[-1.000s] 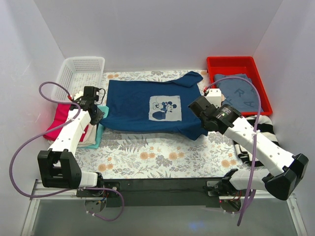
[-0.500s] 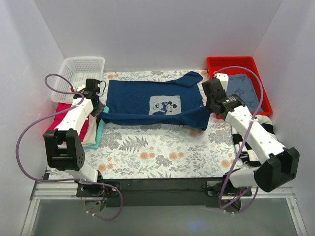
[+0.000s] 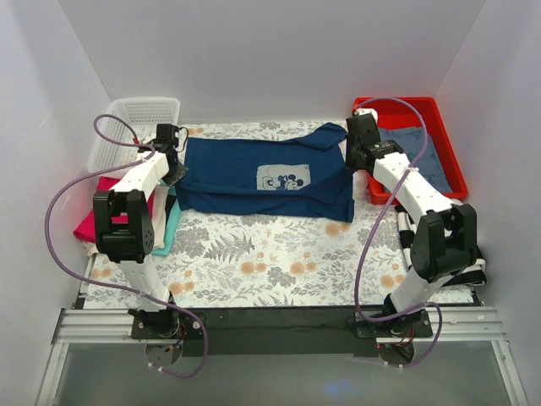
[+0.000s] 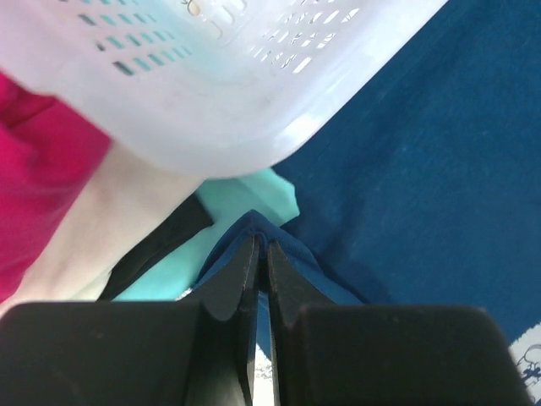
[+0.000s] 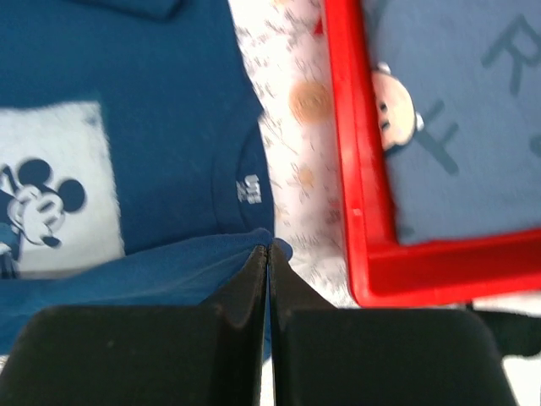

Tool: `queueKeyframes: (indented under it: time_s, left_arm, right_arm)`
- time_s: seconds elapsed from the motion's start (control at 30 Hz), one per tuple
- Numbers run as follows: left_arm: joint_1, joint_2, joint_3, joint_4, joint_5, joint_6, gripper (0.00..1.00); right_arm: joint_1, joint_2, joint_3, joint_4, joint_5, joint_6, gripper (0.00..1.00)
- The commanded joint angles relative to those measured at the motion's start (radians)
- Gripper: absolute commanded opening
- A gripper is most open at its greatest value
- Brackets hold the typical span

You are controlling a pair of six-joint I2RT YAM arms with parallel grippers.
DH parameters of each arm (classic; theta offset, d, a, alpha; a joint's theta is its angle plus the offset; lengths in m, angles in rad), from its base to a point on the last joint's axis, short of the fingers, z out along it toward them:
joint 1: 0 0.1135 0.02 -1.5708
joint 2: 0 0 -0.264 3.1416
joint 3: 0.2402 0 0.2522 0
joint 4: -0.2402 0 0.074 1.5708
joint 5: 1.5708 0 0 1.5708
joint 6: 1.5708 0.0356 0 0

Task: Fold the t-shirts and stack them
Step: Fold the flattened tshirt in 1/3 of the way

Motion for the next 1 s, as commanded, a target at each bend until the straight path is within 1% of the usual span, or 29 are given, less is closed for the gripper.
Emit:
queueKeyframes:
  time_s: [0.0, 0.23, 0.47, 0.53, 0.57, 0.6, 0.63, 0.67, 0.73, 0.8, 0.9, 0.97]
  left_arm:
    - [0.008, 0.033, 0.079, 0.021, -0.012, 0.015, 0.00]
    - [0.008, 0.145, 0.184, 0.012, -0.027, 0.024, 0.00]
    - [0.008, 0.214, 0.221, 0.015, -0.007, 0.013, 0.00]
    - [0.010, 0.231, 0.239, 0.012, -0.015, 0.012, 0.07]
    - [0.010, 0.243, 0.253, 0.013, -0.018, 0.010, 0.18]
    - [0.013, 0.252, 0.277, 0.013, -0.018, 0.012, 0.23]
    - [0.014, 0.258, 0.294, 0.012, -0.016, 0.010, 0.30]
    - [0.014, 0.270, 0.311, 0.013, -0.015, 0.012, 0.40]
    - [0.016, 0.277, 0.363, 0.004, -0.009, 0.022, 0.44]
    - [0.016, 0.265, 0.373, -0.010, -0.009, 0.025, 0.47]
    - [0.016, 0.210, 0.325, -0.010, -0.012, 0.035, 0.48]
    - [0.016, 0.176, 0.246, -0.013, 0.006, 0.036, 0.49]
  right_arm:
    - [-0.024, 0.032, 0.090, 0.080, -0.049, -0.032, 0.01]
    - [-0.050, 0.145, 0.177, 0.106, -0.124, -0.029, 0.01]
    - [-0.064, 0.269, 0.272, 0.108, -0.199, -0.043, 0.01]
    - [-0.073, 0.302, 0.324, 0.103, -0.239, -0.045, 0.03]
    - [-0.079, 0.335, 0.344, 0.103, -0.257, -0.048, 0.09]
    - [-0.082, 0.352, 0.405, 0.093, -0.277, -0.054, 0.19]
    - [-0.084, 0.369, 0.433, 0.087, -0.270, -0.054, 0.23]
    - [-0.085, 0.392, 0.459, 0.080, -0.267, -0.064, 0.31]
    - [-0.085, 0.402, 0.526, 0.050, -0.236, -0.071, 0.36]
    - [-0.087, 0.377, 0.518, 0.041, -0.222, -0.074, 0.44]
    - [-0.085, 0.307, 0.406, 0.028, -0.239, -0.072, 0.48]
    - [-0.084, 0.255, 0.304, 0.001, -0.259, -0.066, 0.49]
